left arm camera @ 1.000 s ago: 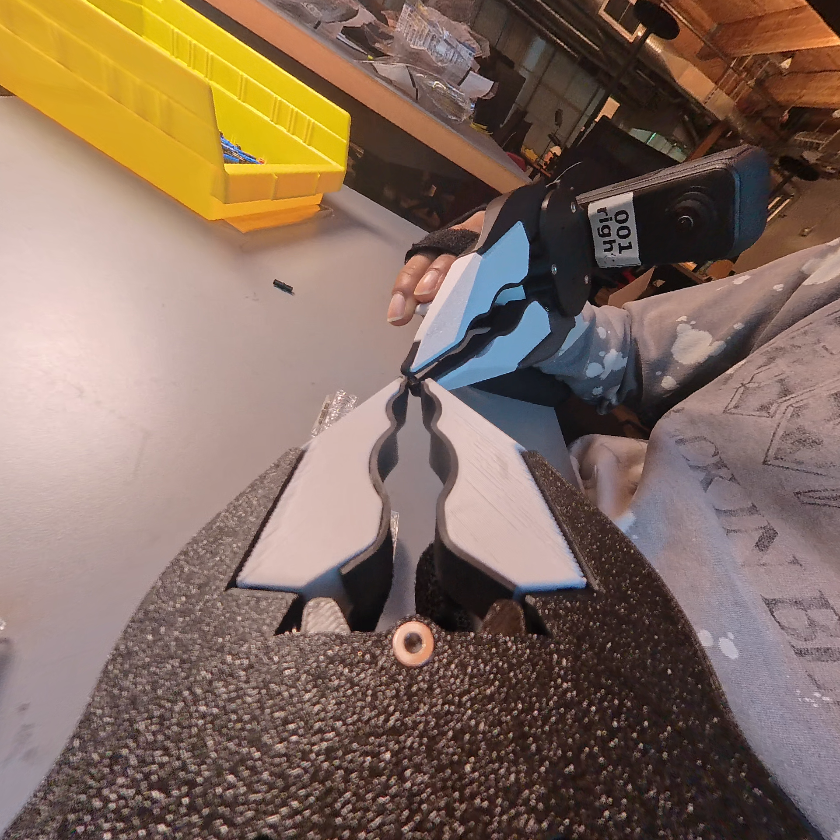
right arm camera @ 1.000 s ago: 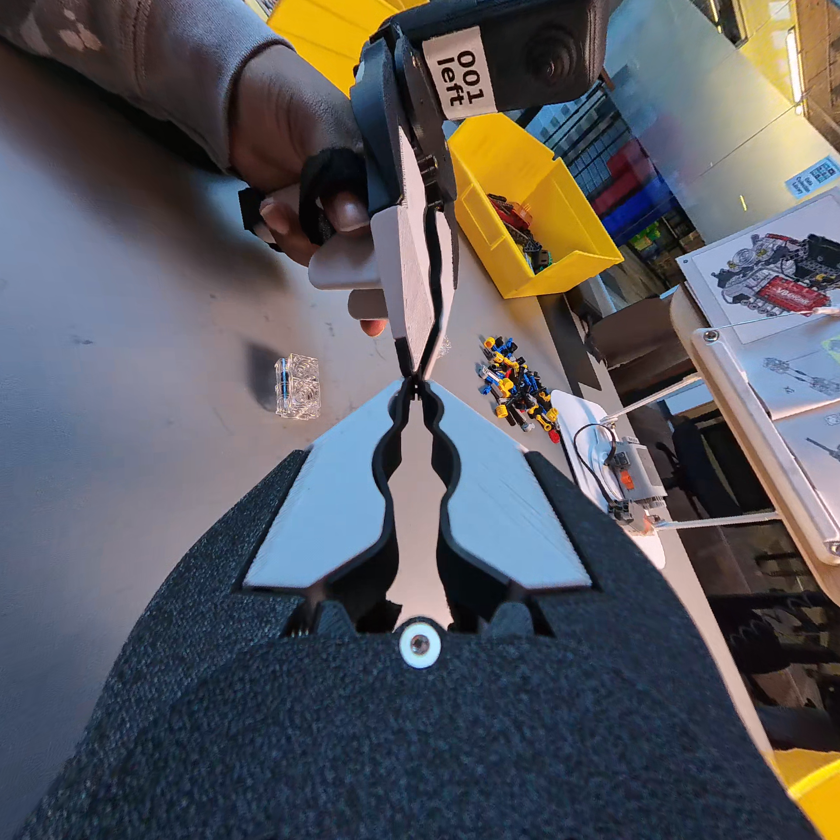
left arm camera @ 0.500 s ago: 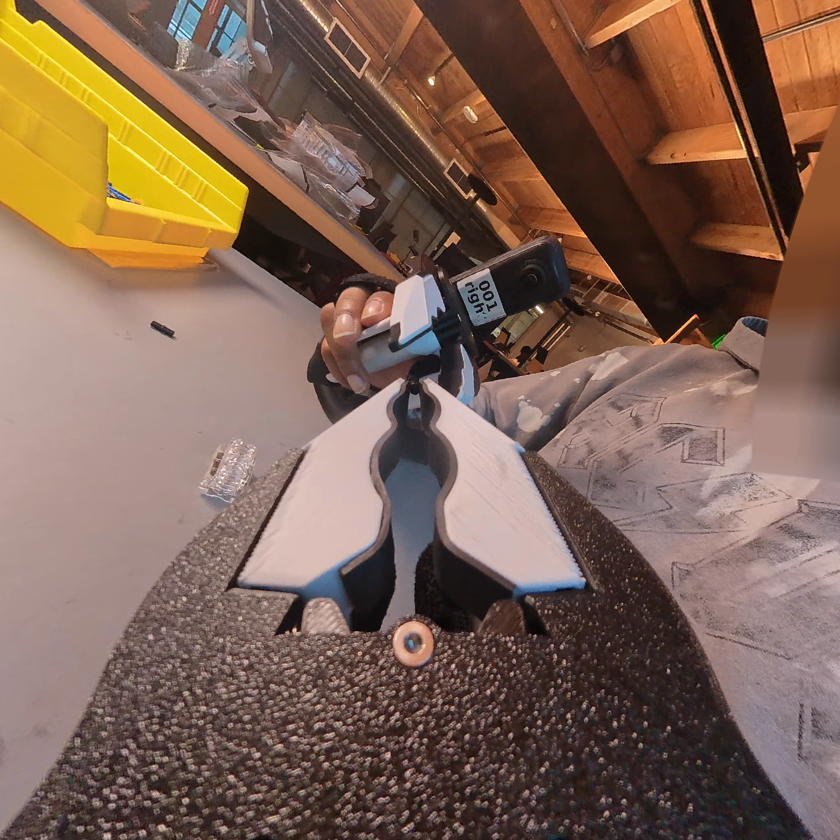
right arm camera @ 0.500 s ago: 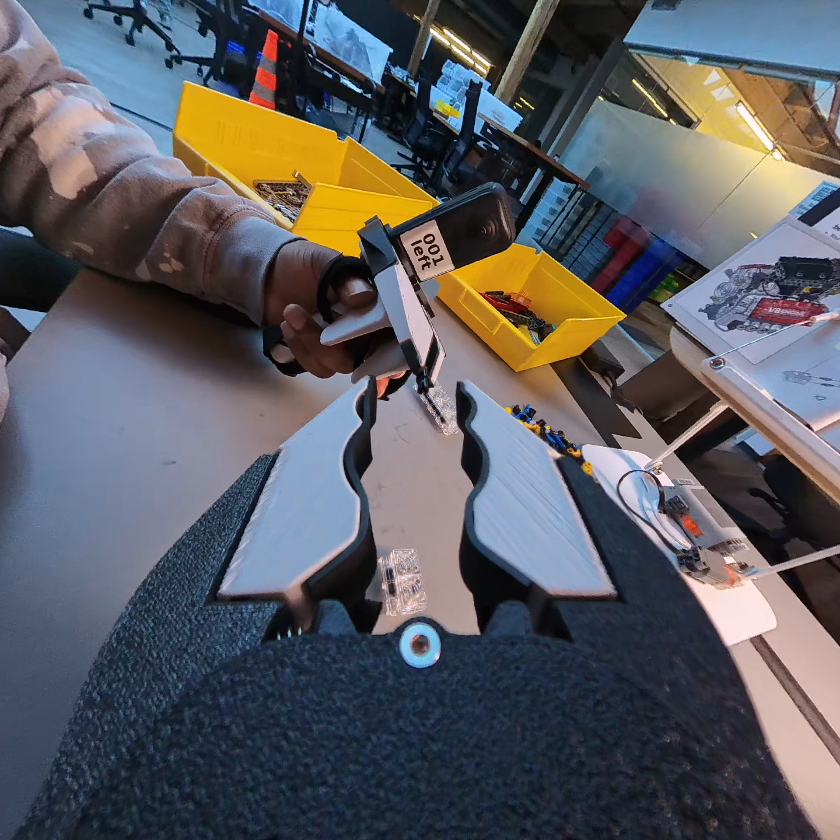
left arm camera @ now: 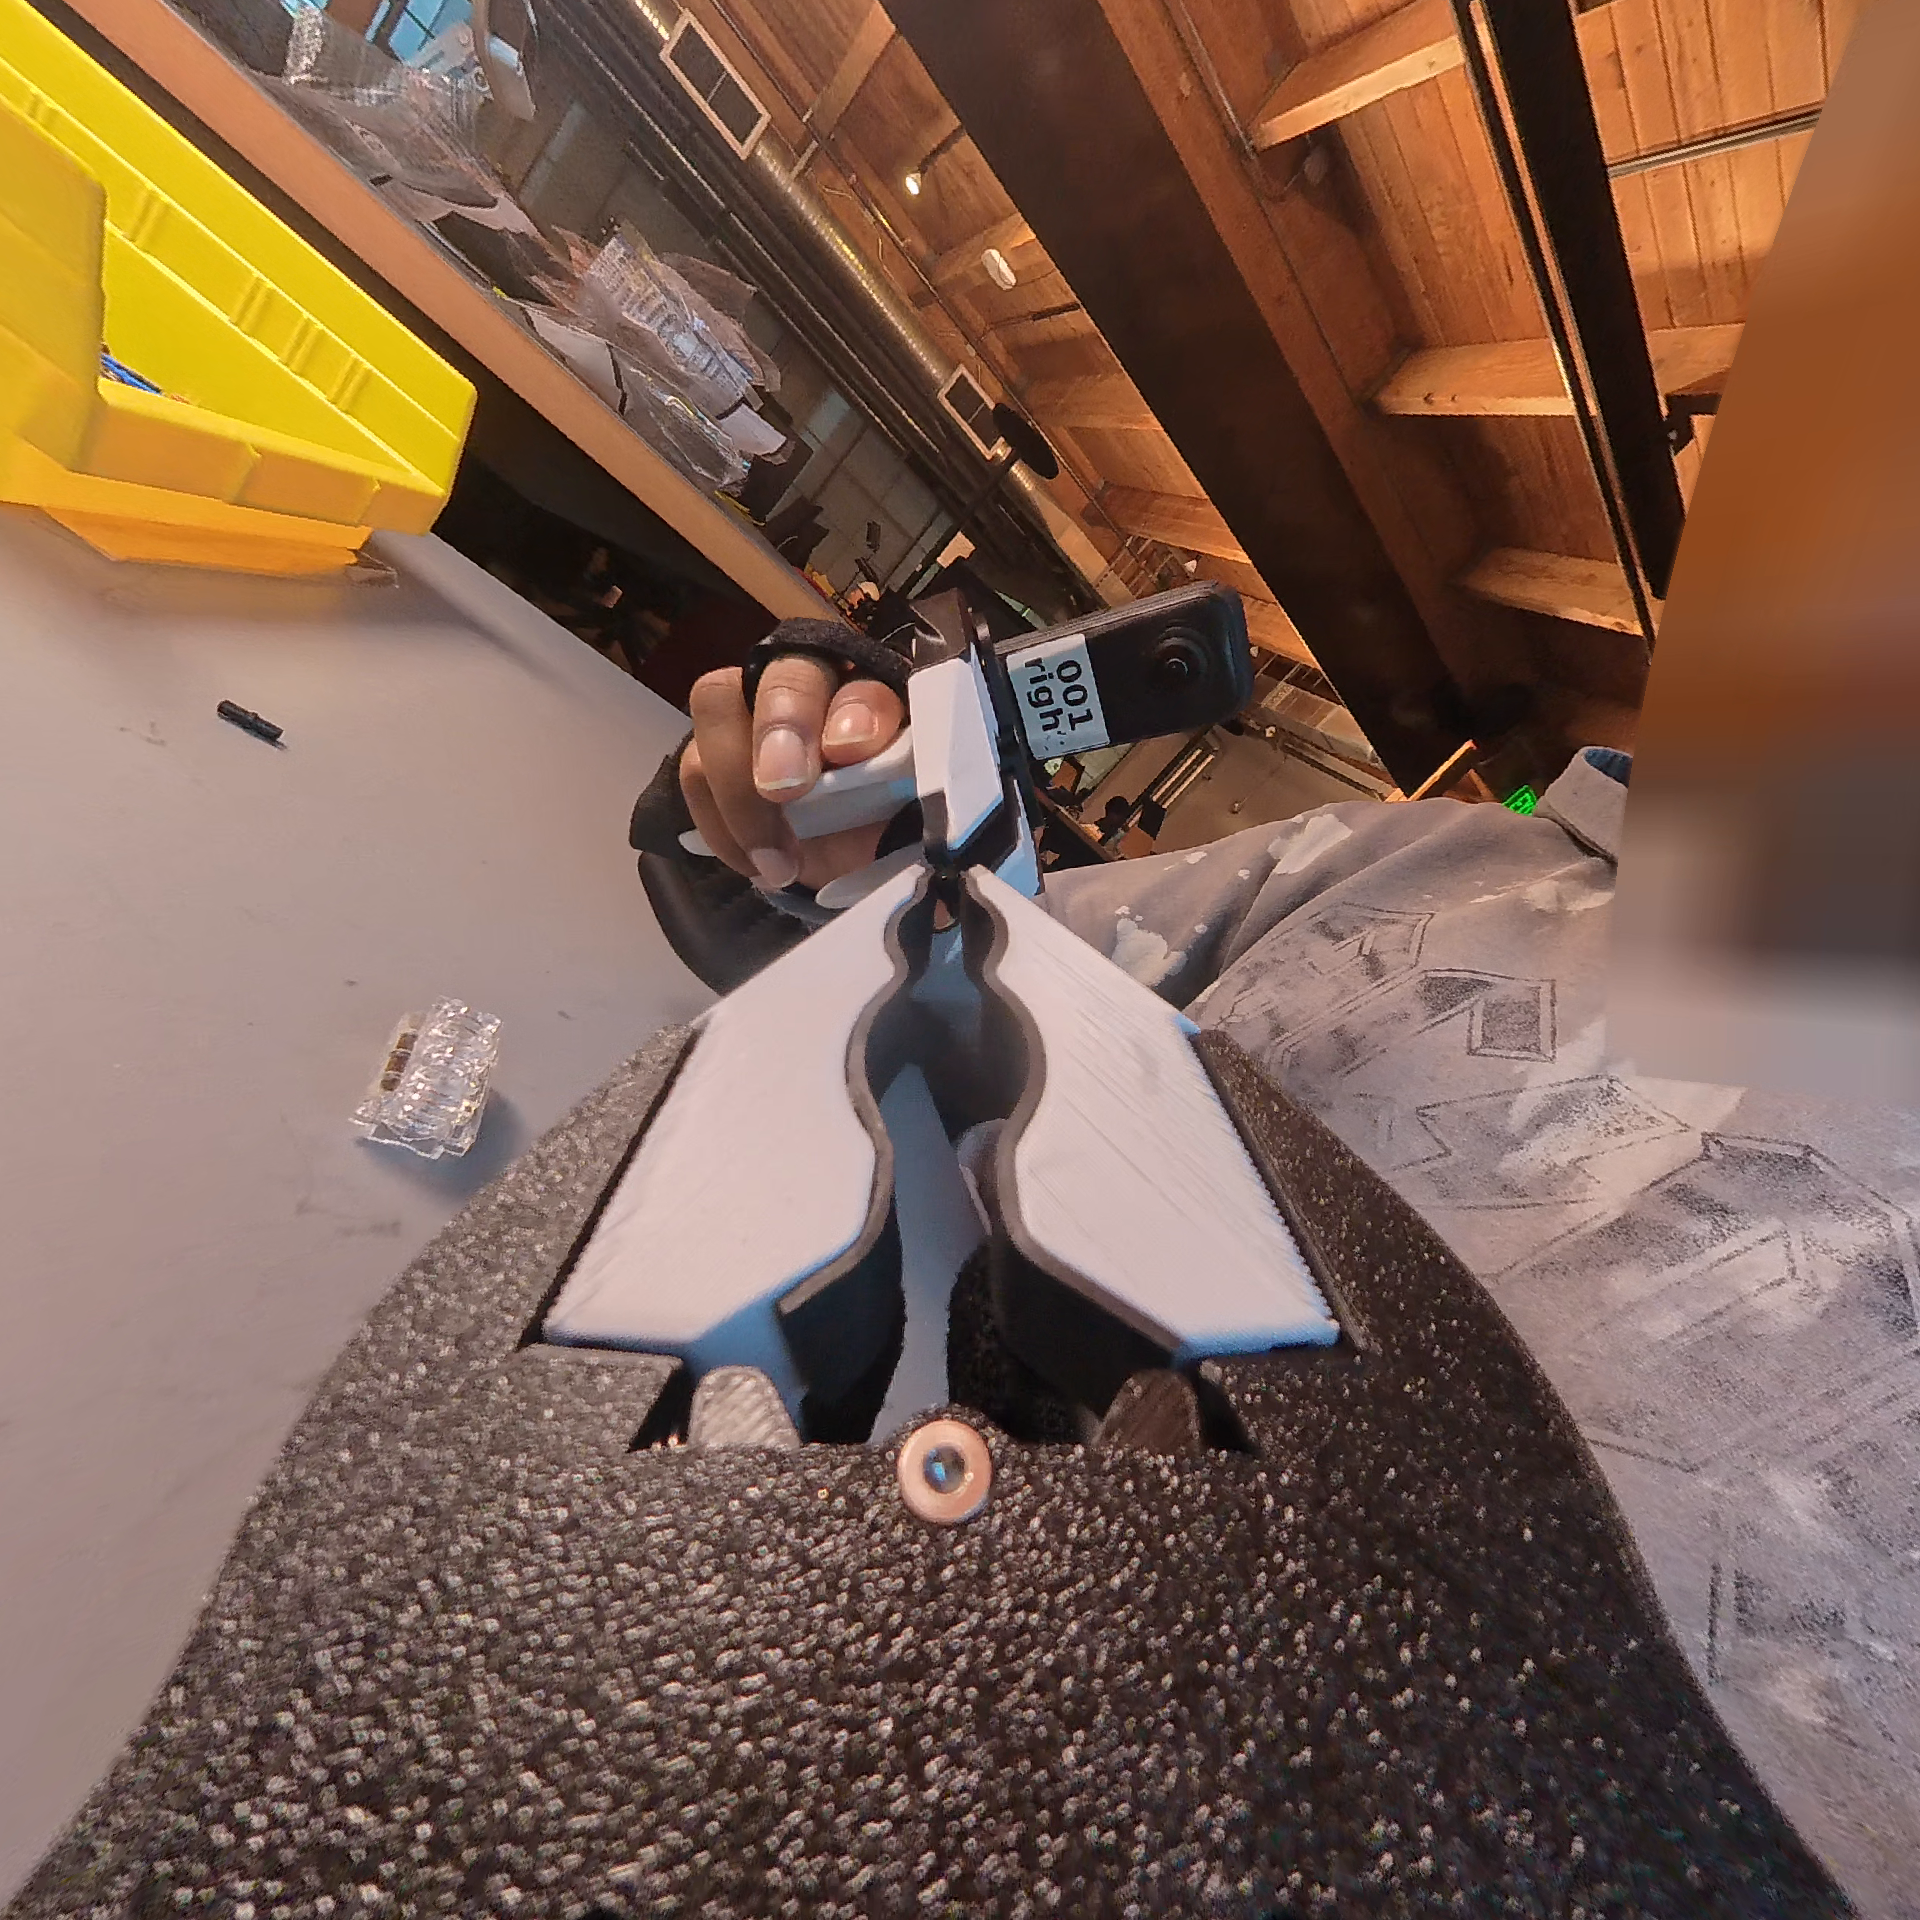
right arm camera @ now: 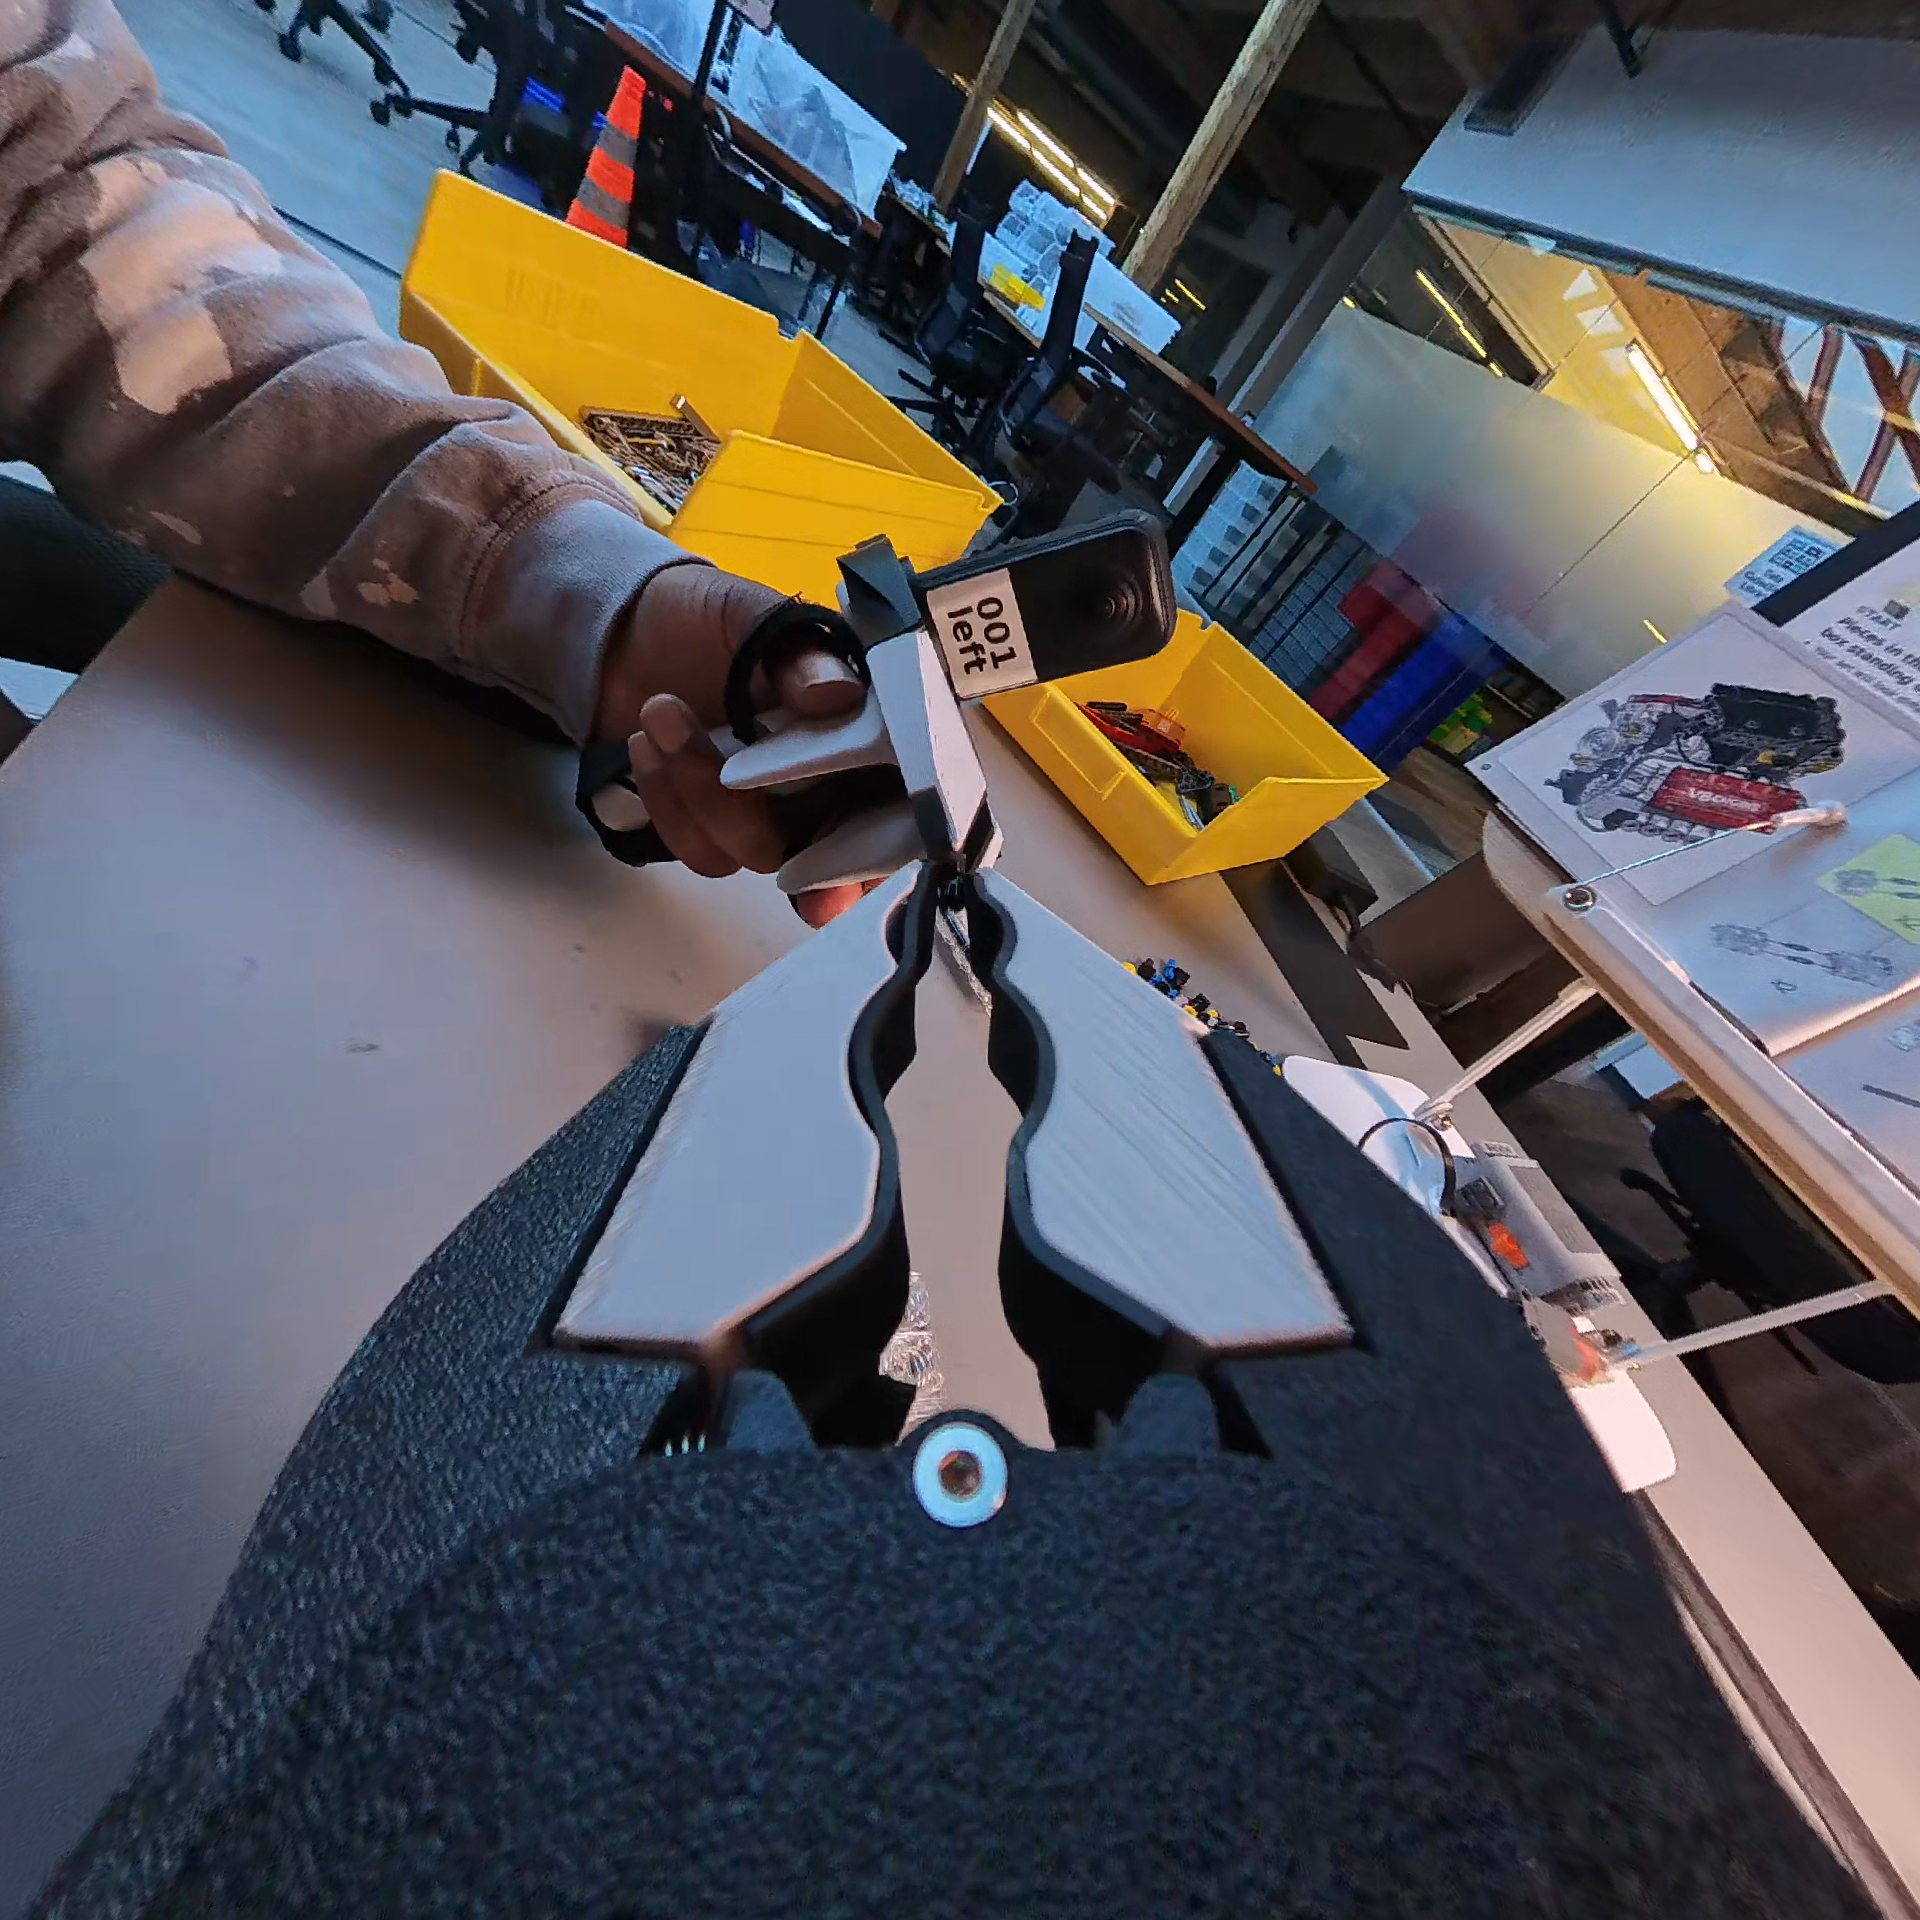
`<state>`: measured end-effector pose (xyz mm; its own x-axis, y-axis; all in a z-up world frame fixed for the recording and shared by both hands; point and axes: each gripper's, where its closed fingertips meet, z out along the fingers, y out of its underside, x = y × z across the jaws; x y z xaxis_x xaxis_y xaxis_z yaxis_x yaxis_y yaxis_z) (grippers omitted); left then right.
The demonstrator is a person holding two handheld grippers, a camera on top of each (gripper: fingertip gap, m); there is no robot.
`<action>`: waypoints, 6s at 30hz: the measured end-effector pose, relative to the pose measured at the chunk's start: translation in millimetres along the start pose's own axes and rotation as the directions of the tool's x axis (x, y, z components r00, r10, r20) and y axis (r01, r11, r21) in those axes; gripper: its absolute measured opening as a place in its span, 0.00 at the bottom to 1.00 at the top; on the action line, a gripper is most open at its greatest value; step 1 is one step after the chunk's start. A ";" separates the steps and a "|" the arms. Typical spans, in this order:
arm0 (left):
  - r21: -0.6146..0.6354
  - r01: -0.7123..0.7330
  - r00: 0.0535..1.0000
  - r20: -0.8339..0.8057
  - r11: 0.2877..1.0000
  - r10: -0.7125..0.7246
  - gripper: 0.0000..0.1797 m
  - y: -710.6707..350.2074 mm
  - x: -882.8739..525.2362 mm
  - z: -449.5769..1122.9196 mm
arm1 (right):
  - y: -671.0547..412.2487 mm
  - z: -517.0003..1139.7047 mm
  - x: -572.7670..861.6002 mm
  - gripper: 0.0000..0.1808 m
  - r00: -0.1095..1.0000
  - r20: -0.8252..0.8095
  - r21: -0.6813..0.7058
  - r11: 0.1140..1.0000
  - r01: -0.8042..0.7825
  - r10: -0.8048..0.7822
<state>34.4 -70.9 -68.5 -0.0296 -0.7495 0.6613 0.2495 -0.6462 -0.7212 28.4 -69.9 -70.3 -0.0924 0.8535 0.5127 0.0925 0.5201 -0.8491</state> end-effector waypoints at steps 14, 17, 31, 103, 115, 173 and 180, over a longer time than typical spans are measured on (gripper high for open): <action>-0.018 -0.006 1.000 0.006 1.000 0.006 0.01 1.4 -0.3 0.7 | 1.6 -0.3 -0.9 0.02 1.000 0.007 -0.008 1.000 0.002 -0.002; -0.138 -0.163 0.977 0.117 0.977 0.179 0.04 7.9 -7.2 -4.1 | 4.6 -1.4 -2.0 0.02 0.997 0.049 -0.008 0.998 -0.065 0.065; -0.837 -0.123 0.685 0.317 0.533 0.656 0.17 93.6 -82.8 -55.4 | 68.2 1.0 -24.4 0.02 0.942 0.211 -0.260 0.944 -0.202 0.260; -0.023 0.023 0.996 0.085 0.999 -0.021 0.12 3.6 -9.4 1.5 | 16.0 20.6 8.2 0.26 0.969 -0.190 -0.124 0.983 0.139 -0.161; -0.027 0.051 0.996 0.078 0.998 -0.049 0.12 4.0 -9.4 0.8 | 17.2 23.3 3.4 0.25 0.990 -0.143 -0.089 0.996 0.001 -0.014; -0.233 -0.115 0.977 0.150 0.966 0.152 0.01 24.9 -19.3 -18.4 | 29.2 17.4 -18.4 0.03 0.998 0.037 -0.099 0.993 0.060 -0.057; -0.192 -0.094 0.990 0.085 0.977 0.112 0.01 22.4 -10.2 -13.7 | 21.1 13.9 -18.6 0.03 0.998 0.023 -0.066 0.996 0.059 -0.057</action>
<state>26.9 -79.6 -94.2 0.0814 -0.8023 0.5914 0.0604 -0.5883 -0.8064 18.3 -75.2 -99.5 -0.1203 0.8214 0.5575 0.1518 0.5702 -0.8074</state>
